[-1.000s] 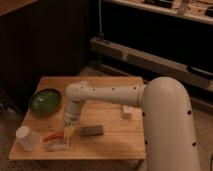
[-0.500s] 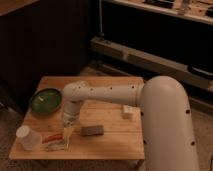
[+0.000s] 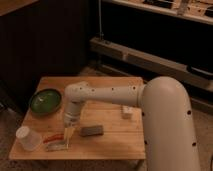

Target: Place the pepper on the white sponge

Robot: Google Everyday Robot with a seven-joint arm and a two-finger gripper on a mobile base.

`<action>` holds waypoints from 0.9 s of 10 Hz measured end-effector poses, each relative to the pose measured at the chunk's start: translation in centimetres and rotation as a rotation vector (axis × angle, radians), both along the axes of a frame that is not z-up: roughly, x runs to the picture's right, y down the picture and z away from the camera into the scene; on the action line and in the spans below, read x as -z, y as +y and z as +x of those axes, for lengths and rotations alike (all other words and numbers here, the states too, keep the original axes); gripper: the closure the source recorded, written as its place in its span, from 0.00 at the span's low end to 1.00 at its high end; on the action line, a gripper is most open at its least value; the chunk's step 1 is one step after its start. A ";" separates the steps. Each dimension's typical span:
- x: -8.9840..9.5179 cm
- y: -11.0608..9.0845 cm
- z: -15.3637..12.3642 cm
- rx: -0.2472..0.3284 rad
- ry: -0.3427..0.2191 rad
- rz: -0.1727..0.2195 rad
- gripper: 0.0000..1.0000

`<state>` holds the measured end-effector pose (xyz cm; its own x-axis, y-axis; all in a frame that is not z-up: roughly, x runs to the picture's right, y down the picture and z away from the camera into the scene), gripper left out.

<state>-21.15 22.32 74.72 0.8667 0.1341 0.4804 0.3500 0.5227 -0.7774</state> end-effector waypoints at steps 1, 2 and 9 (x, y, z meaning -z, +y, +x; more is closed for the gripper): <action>-0.1 -0.1 0.3 -0.004 0.004 0.000 0.91; -0.2 -0.1 0.4 -0.005 0.003 0.000 0.89; -0.1 0.2 0.7 -0.008 0.005 0.001 0.79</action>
<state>-20.48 22.54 74.84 0.8681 0.1401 0.4763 0.3422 0.5262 -0.7785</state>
